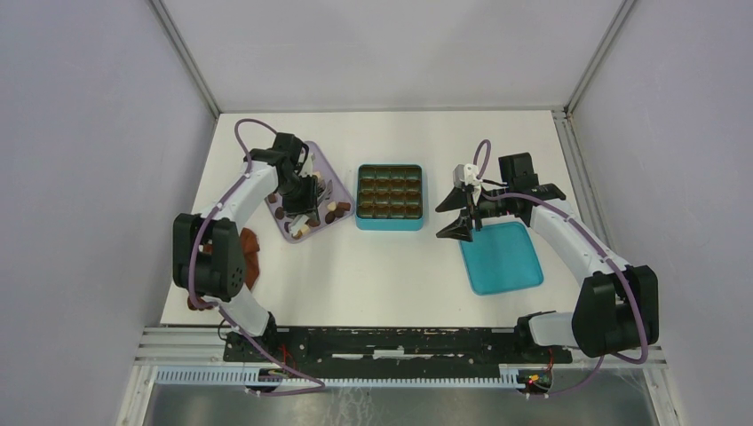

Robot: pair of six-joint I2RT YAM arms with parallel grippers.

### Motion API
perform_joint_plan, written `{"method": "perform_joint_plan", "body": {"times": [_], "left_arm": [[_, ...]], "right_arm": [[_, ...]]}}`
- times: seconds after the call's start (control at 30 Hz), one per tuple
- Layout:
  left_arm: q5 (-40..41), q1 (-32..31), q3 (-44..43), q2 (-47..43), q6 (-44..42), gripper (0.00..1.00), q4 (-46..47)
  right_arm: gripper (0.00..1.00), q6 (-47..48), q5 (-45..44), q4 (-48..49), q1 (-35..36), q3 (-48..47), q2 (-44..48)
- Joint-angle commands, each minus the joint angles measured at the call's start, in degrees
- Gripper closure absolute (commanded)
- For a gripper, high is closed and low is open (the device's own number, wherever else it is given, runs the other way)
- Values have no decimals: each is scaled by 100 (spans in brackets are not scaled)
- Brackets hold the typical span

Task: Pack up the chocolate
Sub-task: Pick up the fake chocolate from the plate.

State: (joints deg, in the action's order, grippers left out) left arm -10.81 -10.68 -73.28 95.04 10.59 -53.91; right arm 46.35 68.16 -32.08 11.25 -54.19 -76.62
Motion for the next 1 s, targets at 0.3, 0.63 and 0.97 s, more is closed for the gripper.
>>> {"method": "perform_joint_plan", "body": {"times": [0.3,0.63,0.97], "left_arm": [[128,26,-282,101,-239,62,-191],[92,26,-276,94,-262,56,-233],[12,20,-471,-10,-223,98,-344]], "right_arm": [[28,76,162,-1,24,-178,147],[28,85,158,-3,22,-179,134],[28,103,162,-18,22,-179,152]]}}
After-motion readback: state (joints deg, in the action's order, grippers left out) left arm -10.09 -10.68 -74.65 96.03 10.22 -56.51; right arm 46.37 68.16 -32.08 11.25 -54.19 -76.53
